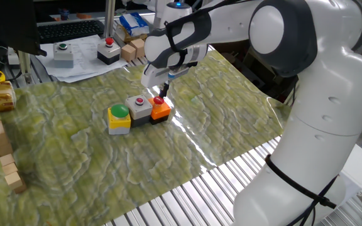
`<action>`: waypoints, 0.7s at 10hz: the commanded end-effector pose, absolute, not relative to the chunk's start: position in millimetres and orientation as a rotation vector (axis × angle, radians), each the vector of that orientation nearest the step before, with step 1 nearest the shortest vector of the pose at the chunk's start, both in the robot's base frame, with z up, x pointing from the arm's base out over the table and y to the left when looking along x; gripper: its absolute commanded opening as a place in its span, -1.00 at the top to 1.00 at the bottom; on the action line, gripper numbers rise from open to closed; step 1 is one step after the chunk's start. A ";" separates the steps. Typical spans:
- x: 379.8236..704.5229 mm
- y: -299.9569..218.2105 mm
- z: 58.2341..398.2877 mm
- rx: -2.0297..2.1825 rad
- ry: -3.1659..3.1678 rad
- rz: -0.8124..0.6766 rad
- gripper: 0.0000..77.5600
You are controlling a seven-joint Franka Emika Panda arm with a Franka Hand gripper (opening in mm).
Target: Press three buttons from left to right in sequence
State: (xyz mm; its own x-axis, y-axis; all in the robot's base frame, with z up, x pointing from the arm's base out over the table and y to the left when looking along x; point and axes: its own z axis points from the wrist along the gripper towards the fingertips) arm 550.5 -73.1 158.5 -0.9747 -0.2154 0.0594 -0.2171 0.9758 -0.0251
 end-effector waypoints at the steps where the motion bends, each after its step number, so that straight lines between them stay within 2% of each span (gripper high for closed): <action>1: 549.5 -70.4 158.8 0.334 -3.068 0.042 1.00; 7: 551.5 -68.0 145.3 0.338 -3.069 0.047 1.00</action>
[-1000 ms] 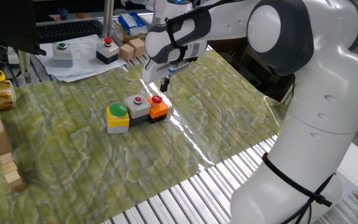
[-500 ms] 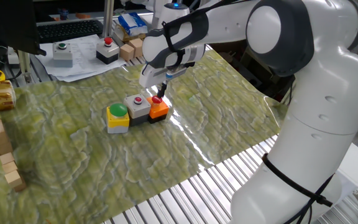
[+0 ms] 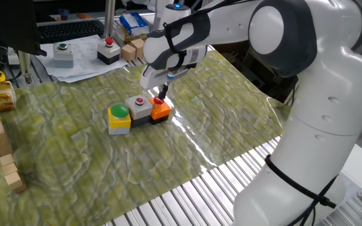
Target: Press three buttons from left to right in sequence
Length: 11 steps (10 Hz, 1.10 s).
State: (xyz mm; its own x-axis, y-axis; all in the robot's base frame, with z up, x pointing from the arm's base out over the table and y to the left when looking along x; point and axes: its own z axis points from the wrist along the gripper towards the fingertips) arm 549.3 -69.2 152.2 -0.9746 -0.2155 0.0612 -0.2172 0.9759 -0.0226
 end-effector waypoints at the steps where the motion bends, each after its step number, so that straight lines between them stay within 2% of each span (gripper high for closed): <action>1: 551.8 -67.6 142.7 0.339 -3.070 0.047 1.00; 5: 552.5 -65.0 119.2 0.347 -3.073 0.042 1.00; 7: 552.1 -65.0 121.3 0.330 -3.065 0.045 1.00; 11: 550.7 -63.3 204.6 0.271 -3.046 0.048 1.00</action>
